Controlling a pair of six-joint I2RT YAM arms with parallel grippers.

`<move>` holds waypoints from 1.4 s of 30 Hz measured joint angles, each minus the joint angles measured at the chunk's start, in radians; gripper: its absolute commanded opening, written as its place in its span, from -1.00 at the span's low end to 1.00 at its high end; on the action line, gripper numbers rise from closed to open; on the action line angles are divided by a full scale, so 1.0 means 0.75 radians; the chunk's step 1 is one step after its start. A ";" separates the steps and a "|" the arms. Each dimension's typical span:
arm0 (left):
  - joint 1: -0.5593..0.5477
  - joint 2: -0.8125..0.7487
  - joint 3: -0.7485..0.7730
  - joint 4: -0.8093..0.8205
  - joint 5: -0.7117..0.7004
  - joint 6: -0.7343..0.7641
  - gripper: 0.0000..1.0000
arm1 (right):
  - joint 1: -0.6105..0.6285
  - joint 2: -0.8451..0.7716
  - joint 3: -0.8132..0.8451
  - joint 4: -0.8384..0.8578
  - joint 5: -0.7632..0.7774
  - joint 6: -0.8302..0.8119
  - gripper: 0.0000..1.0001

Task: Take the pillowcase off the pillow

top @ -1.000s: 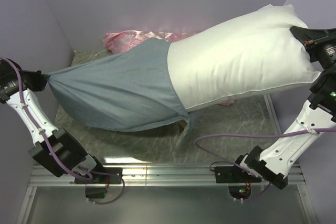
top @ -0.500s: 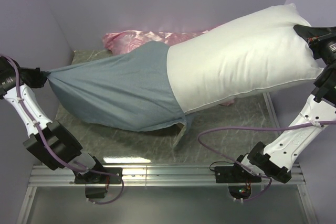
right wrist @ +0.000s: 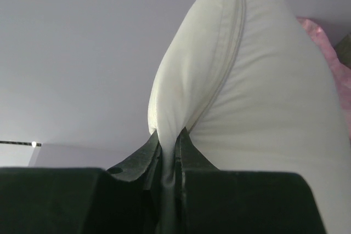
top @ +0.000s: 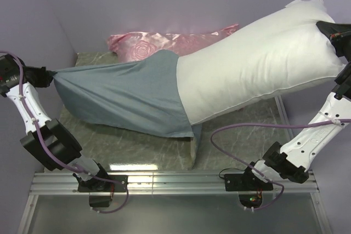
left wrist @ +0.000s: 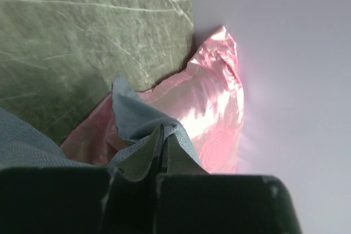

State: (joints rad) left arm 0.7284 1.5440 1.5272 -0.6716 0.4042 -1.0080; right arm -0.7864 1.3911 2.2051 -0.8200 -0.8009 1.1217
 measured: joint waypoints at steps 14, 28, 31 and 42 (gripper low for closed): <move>-0.065 0.024 -0.019 0.085 0.003 0.002 -0.99 | 0.066 0.001 -0.056 0.036 0.092 -0.021 -1.00; -0.248 -0.328 -0.505 0.357 -0.046 0.146 0.90 | 0.635 -0.348 -0.498 0.262 0.400 -0.051 -1.00; -0.299 -0.390 -0.535 0.362 -0.036 0.223 0.93 | 0.681 -0.416 -0.533 0.274 0.442 -0.079 -1.00; -0.691 -0.635 -0.552 0.412 0.023 0.394 0.93 | 0.688 -0.473 -0.629 0.281 0.546 -0.220 -1.00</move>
State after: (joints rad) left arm 0.2100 1.0676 1.1133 -0.3626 0.4213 -0.7128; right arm -0.2707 1.0363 1.7332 -0.6090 -0.3912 0.9569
